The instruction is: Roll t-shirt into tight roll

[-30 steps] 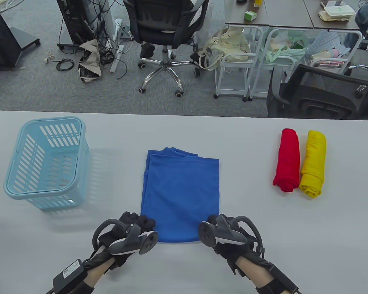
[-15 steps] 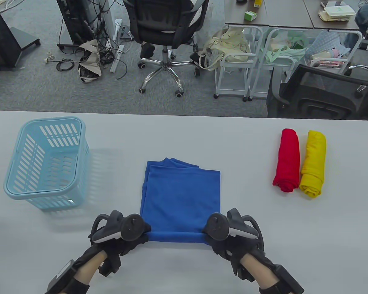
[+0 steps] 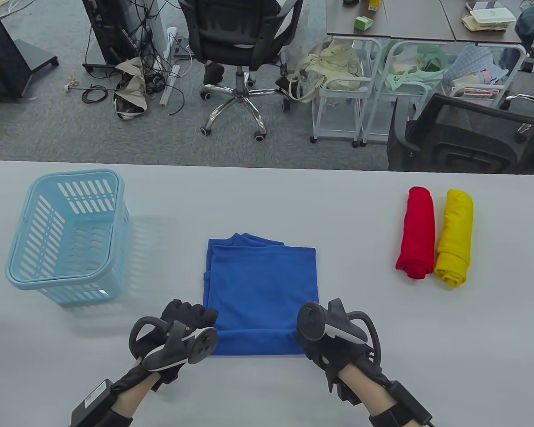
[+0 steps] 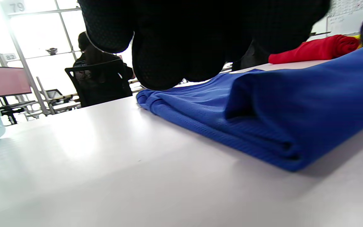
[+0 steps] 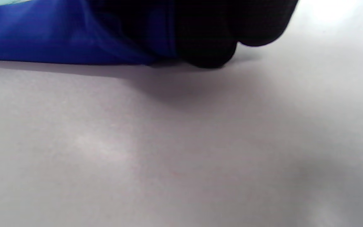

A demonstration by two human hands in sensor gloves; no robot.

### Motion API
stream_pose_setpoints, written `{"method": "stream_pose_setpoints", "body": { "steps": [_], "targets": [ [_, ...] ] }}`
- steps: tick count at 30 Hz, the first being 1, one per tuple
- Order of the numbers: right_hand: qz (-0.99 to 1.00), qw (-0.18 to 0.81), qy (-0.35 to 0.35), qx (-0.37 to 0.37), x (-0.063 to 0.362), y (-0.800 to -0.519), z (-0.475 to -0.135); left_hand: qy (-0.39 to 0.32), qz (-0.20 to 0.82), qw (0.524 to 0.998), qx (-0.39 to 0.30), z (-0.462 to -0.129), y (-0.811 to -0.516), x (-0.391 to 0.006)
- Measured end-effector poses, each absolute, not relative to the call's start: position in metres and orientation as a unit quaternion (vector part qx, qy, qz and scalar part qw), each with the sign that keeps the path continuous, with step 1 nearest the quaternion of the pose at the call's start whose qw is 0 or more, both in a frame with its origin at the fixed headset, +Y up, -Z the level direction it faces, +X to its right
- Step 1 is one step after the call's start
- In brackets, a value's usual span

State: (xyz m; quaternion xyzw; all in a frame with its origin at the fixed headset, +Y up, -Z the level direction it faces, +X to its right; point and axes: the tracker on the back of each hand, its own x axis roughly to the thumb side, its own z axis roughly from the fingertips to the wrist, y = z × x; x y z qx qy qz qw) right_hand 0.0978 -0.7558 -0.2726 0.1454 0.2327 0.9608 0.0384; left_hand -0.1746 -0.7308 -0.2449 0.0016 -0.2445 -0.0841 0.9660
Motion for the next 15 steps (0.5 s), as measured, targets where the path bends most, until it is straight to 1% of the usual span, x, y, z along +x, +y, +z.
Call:
{"method": "stream_pose_setpoints", "body": {
  "steps": [2, 4, 5, 7, 9, 10, 11, 12, 13, 14, 15],
  "targets": [
    [0.962, 0.037, 0.231, 0.142, 0.097, -0.756, -0.272, -0.285, -0.067, 0.955, -0.052, -0.241, -0.740, -0.165],
    [0.963, 0.031, 0.227, 0.142, 0.097, -0.756, -0.270, -0.292, -0.090, 0.949, -0.082, -0.239, -0.751, -0.160],
    [0.963, 0.030, 0.226, 0.142, 0.097, -0.755, -0.270, -0.285, -0.126, 0.947, -0.077, -0.240, -0.755, -0.159],
    [0.967, 0.023, 0.217, 0.134, 0.098, -0.753, -0.269, -0.280, -0.155, 0.945, -0.064, -0.244, -0.758, -0.159],
    [0.977, -0.018, 0.178, 0.115, 0.098, -0.746, -0.264, -0.277, -0.135, 0.948, -0.079, -0.245, -0.760, -0.161],
    [0.982, -0.053, 0.137, 0.119, 0.094, -0.738, -0.259, -0.277, -0.128, 0.949, -0.081, -0.245, -0.760, -0.162],
    [0.983, -0.078, 0.102, 0.128, 0.089, -0.731, -0.253, -0.277, -0.129, 0.949, -0.081, -0.246, -0.760, -0.163],
    [0.981, -0.085, 0.081, 0.156, 0.082, -0.725, -0.247, -0.277, -0.130, 0.949, -0.081, -0.247, -0.760, -0.163],
    [0.978, -0.079, 0.076, 0.179, 0.079, -0.723, -0.244, -0.277, -0.130, 0.949, -0.081, -0.247, -0.760, -0.163],
    [0.968, -0.061, 0.081, 0.229, 0.072, -0.722, -0.240, -0.277, -0.130, 0.949, -0.081, -0.247, -0.760, -0.163],
    [0.961, -0.049, 0.100, 0.253, 0.065, -0.725, -0.237, -0.277, -0.132, 0.948, -0.080, -0.246, -0.760, -0.163]
  ]
}}
